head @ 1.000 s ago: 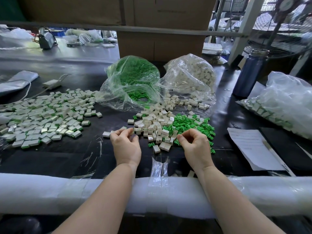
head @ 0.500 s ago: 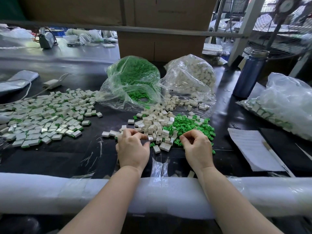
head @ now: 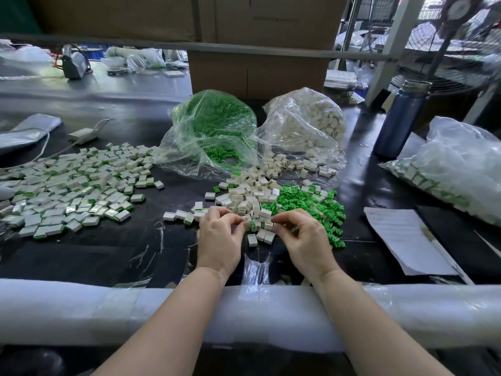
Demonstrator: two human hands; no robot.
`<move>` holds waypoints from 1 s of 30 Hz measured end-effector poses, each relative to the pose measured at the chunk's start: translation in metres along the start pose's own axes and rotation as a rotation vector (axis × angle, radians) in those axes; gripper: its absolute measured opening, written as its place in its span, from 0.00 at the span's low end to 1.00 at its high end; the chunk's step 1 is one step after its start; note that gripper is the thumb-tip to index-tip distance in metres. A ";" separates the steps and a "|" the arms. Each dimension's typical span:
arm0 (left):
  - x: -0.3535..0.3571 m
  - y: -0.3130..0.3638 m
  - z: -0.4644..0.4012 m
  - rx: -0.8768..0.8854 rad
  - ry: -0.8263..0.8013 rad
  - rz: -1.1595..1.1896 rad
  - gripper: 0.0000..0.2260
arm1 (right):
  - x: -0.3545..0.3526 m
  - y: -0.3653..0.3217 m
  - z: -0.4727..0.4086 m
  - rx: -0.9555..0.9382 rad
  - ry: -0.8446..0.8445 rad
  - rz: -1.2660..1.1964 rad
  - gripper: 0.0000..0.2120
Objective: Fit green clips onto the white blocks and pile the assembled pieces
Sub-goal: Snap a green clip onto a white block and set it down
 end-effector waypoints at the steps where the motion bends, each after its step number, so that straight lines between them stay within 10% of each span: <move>1: 0.002 0.006 0.001 0.045 -0.045 0.064 0.08 | 0.003 -0.003 0.001 -0.026 -0.024 -0.023 0.05; 16: 0.014 0.003 0.004 0.065 -0.152 -0.106 0.07 | 0.001 0.007 -0.001 0.079 -0.015 -0.092 0.07; 30: 0.014 0.006 0.007 -0.079 -0.264 0.535 0.07 | 0.000 0.006 0.000 0.151 -0.034 -0.290 0.08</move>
Point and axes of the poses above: each hand's wrist, its own z-axis away from the middle knuckle, its own x-axis out of the palm, y = z × x, the point moved 6 cm from there along -z, towards the middle knuckle, and after that the axes turned 1 degree about y, right-handed, at the moved point
